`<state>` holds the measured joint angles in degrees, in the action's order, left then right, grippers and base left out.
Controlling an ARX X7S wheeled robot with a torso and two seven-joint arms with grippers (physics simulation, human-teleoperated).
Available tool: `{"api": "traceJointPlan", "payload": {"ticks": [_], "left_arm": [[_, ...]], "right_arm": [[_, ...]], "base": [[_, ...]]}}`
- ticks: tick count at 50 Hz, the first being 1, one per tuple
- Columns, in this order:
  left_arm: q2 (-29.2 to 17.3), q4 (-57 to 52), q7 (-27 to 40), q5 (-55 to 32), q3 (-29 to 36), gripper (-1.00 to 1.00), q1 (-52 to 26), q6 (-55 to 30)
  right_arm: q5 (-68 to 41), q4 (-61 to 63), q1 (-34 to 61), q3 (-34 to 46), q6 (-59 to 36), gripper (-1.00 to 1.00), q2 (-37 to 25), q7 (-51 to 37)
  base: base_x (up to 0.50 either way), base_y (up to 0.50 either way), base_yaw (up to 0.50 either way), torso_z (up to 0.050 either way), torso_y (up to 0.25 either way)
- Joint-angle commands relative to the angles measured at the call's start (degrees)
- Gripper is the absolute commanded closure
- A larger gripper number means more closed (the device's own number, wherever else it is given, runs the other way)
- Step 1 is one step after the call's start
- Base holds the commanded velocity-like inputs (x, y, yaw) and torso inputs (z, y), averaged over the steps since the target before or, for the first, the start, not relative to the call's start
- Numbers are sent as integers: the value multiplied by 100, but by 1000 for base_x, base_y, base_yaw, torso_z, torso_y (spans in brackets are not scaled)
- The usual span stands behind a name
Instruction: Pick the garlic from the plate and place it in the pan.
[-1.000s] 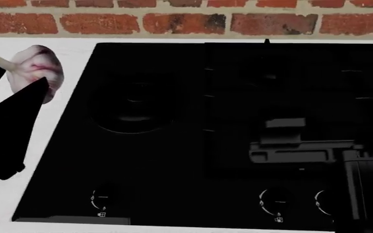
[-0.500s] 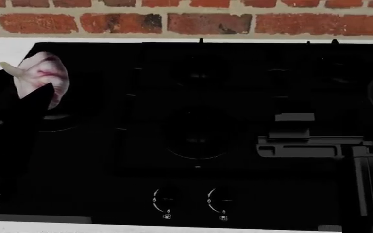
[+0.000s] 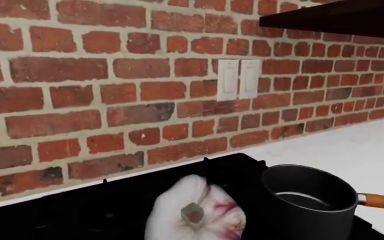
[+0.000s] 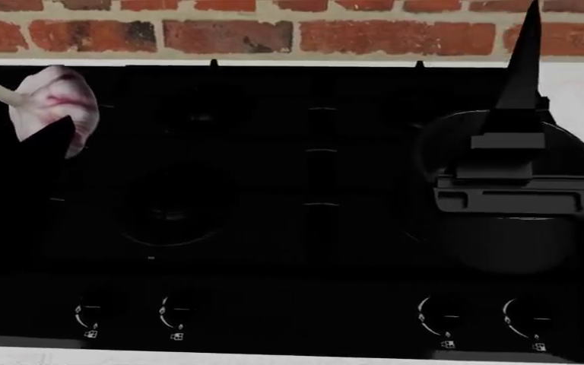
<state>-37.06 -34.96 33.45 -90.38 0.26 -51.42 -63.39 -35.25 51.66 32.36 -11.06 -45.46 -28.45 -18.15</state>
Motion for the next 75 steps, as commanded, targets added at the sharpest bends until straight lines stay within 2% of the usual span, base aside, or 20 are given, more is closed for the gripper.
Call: {"api": "traceJointPlan", "payload": {"ticks": [1,33,45,51,54,57,67,69,75], "left_arm": [[-67,4,120,-71,-10,100,-76,37],[-100,-48,122,-83,58,100,65,119],[-146,-56,201,-144,54,100,55,151],[-45,47,141,-56,264,100,-122,74],[133,444,-216,270,665,100,-559,-120],[515,1264,-1033,1090,1372,100,-1191,-237],[1748,4488,-3710,3697,3650,100,-2606,754],[2012,5068,-4031,3988,3961,100,-2709,966],[2435,5874,-4510,4410,4522,100,-2789,1225]], "right_arm": [[-155,122,211,-155,-173,-100,-107,-139],[-44,19,52,-206,57,-100,-208,-167],[29,-15,67,-45,83,-100,-309,-122],[158,-15,6,17,177,-100,-350,-120],[149,0,20,28,181,-100,-348,-131],[262,-19,-104,50,327,-100,-330,-113],[512,-107,-444,89,599,-100,-248,-153],[553,-93,-521,111,631,-100,-229,-171],[459,70,-628,11,532,-100,-221,-272]], "base": [[0,-500,0,0,0],[0,-500,0,0,0],[279,0,0,0,0],[167,0,0,0,2],[0,0,0,0,0],[0,0,0,0,0],[0,0,0,0,1],[0,0,0,0,0],[0,0,0,0,0]]}}
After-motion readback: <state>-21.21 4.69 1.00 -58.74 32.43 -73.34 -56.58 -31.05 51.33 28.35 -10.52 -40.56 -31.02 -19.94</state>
